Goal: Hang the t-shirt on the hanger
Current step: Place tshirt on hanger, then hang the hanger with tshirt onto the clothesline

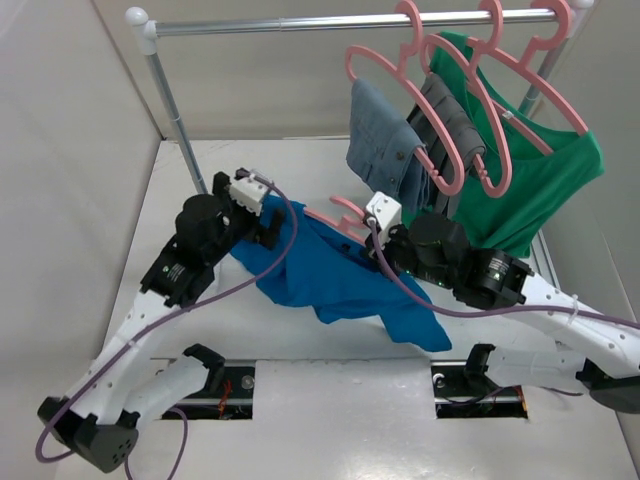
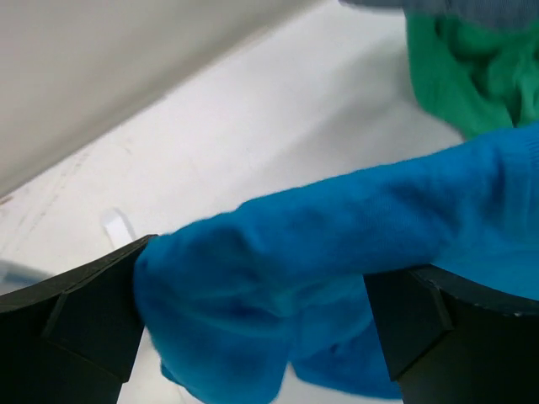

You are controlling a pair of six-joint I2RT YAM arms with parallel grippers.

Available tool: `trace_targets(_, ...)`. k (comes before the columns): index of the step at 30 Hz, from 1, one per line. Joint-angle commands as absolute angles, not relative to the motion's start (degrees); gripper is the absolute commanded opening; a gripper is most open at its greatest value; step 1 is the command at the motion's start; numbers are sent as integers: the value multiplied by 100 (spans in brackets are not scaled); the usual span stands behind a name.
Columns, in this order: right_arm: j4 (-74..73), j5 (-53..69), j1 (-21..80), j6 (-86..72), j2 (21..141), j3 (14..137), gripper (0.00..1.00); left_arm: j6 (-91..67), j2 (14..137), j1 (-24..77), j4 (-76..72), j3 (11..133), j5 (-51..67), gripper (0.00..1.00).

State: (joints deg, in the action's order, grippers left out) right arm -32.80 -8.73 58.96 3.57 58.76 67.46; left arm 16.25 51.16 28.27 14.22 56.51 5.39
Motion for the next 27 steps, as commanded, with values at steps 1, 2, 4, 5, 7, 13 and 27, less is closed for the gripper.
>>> trace_targets(1,-2830,-1617,5941,-114,6169,7312,0,668,4676,2856,414,5502,80,100)
trace_targets(2,-2830,-1669,5941,-53,6240,7373,0,807,4676,2856,361,5502,79,100)
trace_targets(4,-2830,-1618,5941,-1,6432,7549,0,870,4676,2856,308,5598,18,100)
trace_targets(5,-2830,-1617,5941,0,6494,7619,0,870,4676,2856,308,5668,-35,100)
trace_targets(7,-2830,-1695,6003,0,6705,7873,0,1009,4676,2856,422,5783,-35,100)
trace_targets(13,-2900,-2003,6056,114,7198,8551,0,2712,4123,2856,1507,5485,1947,100)
trace_targets(27,-2497,-2900,6170,887,8928,11520,0,1732,2382,2856,736,4729,984,100)
